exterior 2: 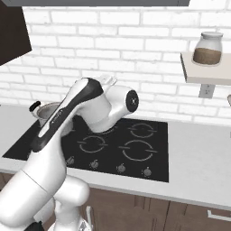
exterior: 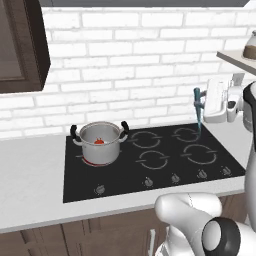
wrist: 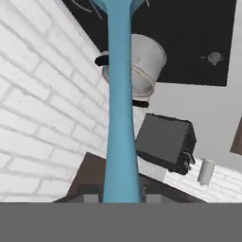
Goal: Put the squash and tomato in the pot. Retrieve the spatula and lightly stir the vegetables in the pot.
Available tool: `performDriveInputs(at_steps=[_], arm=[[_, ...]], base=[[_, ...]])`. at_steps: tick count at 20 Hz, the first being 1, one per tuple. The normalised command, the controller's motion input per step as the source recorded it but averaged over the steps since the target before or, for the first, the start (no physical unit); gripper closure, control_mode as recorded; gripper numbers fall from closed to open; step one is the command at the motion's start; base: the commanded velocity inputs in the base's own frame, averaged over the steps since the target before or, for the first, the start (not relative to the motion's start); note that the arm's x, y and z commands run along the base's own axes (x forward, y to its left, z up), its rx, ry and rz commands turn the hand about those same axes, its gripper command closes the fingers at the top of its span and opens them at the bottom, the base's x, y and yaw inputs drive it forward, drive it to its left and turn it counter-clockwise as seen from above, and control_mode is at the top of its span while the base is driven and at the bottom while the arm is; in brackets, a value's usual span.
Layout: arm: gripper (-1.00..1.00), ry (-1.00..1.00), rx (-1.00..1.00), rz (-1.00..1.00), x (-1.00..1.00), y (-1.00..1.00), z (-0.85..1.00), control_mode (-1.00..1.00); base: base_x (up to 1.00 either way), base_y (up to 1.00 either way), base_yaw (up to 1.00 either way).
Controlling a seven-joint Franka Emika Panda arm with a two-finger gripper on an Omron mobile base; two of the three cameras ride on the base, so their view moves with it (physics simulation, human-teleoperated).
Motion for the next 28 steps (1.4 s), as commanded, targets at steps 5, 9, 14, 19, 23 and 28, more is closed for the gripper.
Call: performDriveInputs(at_steps=[5, 9, 14, 19, 23, 28], arm=[[1.0, 0.32, 0.44, 0.0, 0.0, 0.0, 0.01, -1.0], [1.0, 0.07, 0.44, 0.0, 0.0, 0.18, 0.0, -1.0], [1.0, 0.08, 0.27, 0.0, 0.14, 0.37, 0.01, -1.0], [1.0, 0.21, 0.25, 0.01, 0.12, 0.46, 0.13, -1.0], [1.0, 0.27, 0.03, 0.05, 0.24, 0.76, 0.1, -1.0], [1.0, 0.4, -0.07, 0.16, 0.32, 0.57, 0.05, -1.0]], base=[[0.0, 0.0, 0.0], [0.0, 0.0, 0.0], [0.0, 0.0, 0.0], [0.0, 0.0, 0.0], [0.0, 0.0, 0.0], [0.0, 0.0, 0.0]])
